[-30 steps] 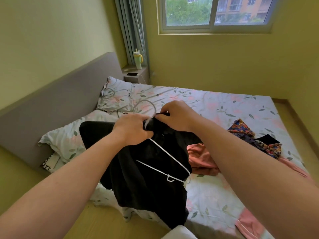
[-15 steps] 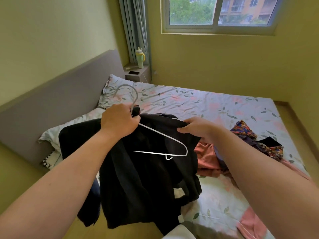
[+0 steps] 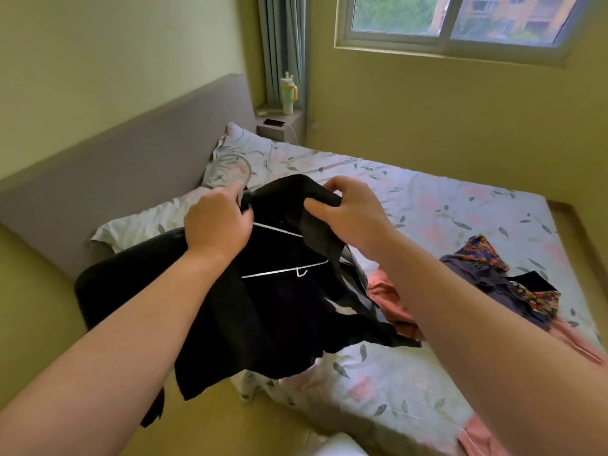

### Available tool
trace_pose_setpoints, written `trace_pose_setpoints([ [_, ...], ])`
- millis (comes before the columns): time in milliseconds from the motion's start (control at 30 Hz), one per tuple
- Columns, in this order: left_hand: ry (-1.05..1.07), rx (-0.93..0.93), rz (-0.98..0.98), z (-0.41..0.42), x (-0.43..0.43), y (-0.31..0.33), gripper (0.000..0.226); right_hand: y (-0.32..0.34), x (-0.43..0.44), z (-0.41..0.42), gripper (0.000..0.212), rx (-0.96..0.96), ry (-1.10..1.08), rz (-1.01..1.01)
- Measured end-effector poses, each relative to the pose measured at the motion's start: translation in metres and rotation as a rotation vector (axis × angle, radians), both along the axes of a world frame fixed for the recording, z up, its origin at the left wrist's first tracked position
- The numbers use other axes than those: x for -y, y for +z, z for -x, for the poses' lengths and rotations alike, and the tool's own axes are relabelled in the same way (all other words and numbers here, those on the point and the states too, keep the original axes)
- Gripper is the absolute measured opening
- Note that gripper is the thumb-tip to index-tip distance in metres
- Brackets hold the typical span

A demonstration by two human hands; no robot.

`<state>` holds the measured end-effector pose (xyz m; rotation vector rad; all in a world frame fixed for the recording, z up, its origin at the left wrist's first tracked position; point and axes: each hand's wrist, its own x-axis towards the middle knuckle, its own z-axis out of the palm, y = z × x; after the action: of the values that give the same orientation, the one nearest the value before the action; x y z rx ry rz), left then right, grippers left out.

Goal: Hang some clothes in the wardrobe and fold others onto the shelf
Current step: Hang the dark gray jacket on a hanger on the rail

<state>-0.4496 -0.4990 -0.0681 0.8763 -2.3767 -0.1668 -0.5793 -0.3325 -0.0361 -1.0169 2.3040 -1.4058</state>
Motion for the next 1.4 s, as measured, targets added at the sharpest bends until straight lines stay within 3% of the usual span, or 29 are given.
trace_pose_setpoints([
  [67,-0.007,-0.088,-0.045,-0.008,0.01,-0.002,0.011,-0.006,0.002,-0.015,0.013,0.193,0.278,-0.123],
  [133,-0.009,-0.18,-0.106,-0.018,0.018,-0.005,0.013,-0.014,0.0,-0.02,0.025,0.485,0.593,-0.289],
  [167,-0.007,-0.231,-0.134,-0.023,0.02,-0.005,0.014,-0.019,0.0,-0.018,0.03,0.497,0.651,-0.341],
  [200,-0.003,-0.283,-0.159,-0.028,0.022,-0.006,0.016,-0.028,0.002,-0.016,0.031,0.387,0.606,-0.343],
  [300,0.001,-0.384,-0.189,-0.04,0.024,-0.008,0.02,-0.05,0.013,-0.003,0.028,-0.095,0.056,-0.144],
  [367,0.004,-0.398,-0.166,-0.046,0.023,-0.008,0.02,-0.06,0.021,0.004,0.038,-0.277,-0.079,-0.163],
  [467,0.021,-0.415,-0.12,-0.056,0.02,-0.004,0.019,-0.069,0.031,0.021,0.065,-0.162,0.051,-0.365],
  [533,0.033,-0.424,-0.072,-0.063,0.017,0.002,0.018,-0.074,0.037,0.028,0.059,-0.02,0.156,-0.334],
  [567,0.042,-0.417,-0.042,-0.067,0.015,0.004,0.018,-0.078,0.04,0.03,0.052,-0.05,0.171,-0.324],
  [733,0.192,-0.382,0.112,-0.082,-0.007,0.018,0.017,-0.066,0.06,0.021,0.037,-0.462,0.175,-0.368],
  [900,0.318,-0.331,0.184,-0.104,-0.041,0.025,0.017,-0.044,0.064,-0.01,0.028,-0.793,0.442,-0.399],
  [1000,0.405,-0.303,0.22,-0.125,-0.066,0.027,0.019,-0.036,0.06,-0.036,0.033,-0.95,0.705,-0.26],
  [1067,0.459,-0.288,0.234,-0.143,-0.086,0.029,0.021,-0.035,0.055,-0.052,0.031,-0.78,0.962,-0.177],
  [1167,0.546,-0.28,0.195,-0.173,-0.119,0.033,0.023,-0.035,0.047,-0.075,0.037,-0.228,1.252,-0.28],
  [1267,0.632,-0.279,0.112,-0.2,-0.152,0.034,0.028,-0.043,0.034,-0.107,0.046,-0.14,1.392,-0.332],
  [1400,0.788,-0.324,0.012,-0.245,-0.195,0.035,0.034,-0.04,0.01,-0.158,0.028,0.3,1.478,-0.337],
])
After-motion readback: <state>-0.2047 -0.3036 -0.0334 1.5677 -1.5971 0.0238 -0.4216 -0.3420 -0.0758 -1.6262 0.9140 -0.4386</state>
